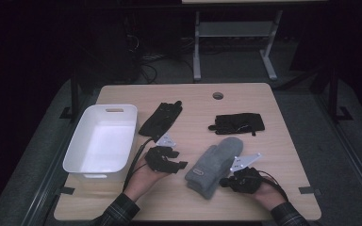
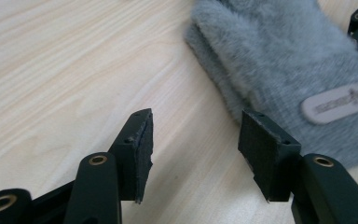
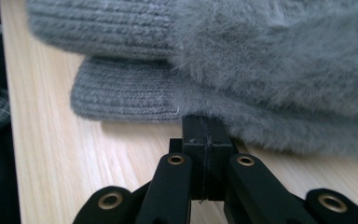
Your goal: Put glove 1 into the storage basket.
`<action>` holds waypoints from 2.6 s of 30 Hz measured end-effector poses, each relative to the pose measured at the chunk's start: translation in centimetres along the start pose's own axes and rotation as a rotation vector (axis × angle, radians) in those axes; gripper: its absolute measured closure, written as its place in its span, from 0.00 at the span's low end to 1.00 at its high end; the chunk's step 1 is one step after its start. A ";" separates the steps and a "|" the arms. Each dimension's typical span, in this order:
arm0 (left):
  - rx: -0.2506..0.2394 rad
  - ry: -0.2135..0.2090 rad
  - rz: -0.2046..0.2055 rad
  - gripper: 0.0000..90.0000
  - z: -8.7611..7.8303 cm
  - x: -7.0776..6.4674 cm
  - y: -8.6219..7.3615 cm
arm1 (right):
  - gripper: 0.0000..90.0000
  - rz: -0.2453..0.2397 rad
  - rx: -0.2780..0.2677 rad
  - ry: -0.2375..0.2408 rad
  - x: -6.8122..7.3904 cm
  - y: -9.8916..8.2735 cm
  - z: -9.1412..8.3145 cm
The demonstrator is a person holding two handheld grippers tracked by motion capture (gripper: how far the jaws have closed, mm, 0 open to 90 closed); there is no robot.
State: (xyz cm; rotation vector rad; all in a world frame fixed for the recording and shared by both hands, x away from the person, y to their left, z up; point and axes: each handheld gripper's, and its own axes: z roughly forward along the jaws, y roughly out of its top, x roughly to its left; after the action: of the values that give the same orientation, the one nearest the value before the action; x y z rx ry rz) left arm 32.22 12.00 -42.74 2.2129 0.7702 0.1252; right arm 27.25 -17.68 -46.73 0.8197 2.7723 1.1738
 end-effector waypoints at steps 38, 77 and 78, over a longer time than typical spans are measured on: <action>0.086 -0.122 0.047 0.31 6.0 -0.6 5.7 | 0.18 0.196 -0.101 -0.303 -5.1 -4.0 -5.7; 0.222 -0.289 0.146 0.84 8.4 -1.7 4.7 | 0.13 0.266 -0.106 -0.473 -8.5 -5.1 -4.7; 0.220 -0.292 0.141 0.84 8.3 -1.8 4.7 | 0.13 0.266 -0.106 -0.473 -8.5 -5.1 -4.7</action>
State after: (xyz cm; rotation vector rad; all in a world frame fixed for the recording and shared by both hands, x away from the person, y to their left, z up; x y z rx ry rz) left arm 35.75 3.22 -44.95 2.4209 0.4857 -0.2194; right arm 31.28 -27.76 -48.32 1.2895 2.2520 0.9838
